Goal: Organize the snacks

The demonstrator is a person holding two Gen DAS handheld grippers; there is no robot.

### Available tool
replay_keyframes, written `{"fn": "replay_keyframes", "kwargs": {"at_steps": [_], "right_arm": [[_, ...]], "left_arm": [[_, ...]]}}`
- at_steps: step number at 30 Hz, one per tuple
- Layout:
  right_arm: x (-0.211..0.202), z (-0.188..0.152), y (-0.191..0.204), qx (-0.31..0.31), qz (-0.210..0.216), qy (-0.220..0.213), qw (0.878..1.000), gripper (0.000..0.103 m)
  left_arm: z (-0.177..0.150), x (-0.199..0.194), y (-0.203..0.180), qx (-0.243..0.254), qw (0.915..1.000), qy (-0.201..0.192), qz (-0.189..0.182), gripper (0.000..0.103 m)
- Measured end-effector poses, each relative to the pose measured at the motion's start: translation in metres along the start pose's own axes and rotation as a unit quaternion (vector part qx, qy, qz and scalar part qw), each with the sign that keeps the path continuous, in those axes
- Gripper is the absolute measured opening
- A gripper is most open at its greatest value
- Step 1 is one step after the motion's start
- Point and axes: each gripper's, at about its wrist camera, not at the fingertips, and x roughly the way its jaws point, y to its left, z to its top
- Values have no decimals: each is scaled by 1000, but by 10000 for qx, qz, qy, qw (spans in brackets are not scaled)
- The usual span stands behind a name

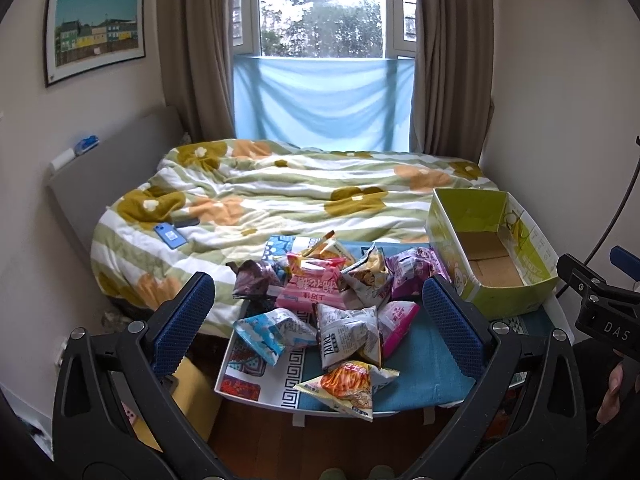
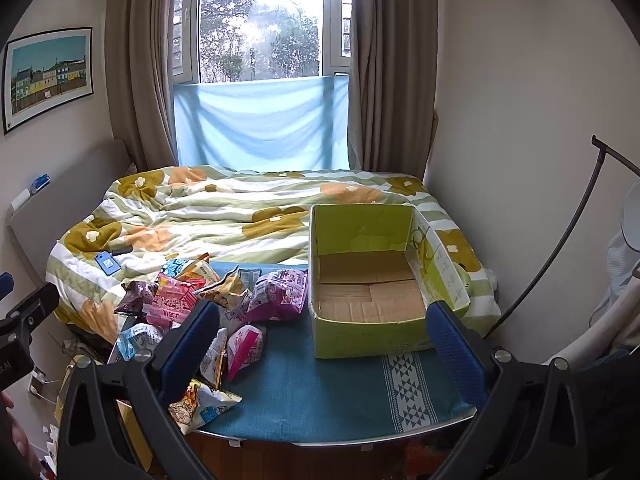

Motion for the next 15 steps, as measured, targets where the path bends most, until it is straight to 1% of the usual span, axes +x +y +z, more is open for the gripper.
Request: {"fn": "replay_keyframes", "kwargs": {"at_steps": [15], "right_arm": [[0,0,-1,1,6,14,10000,103]], "left_arm": [[0,2,1,31,10000,9,68,103]]}}
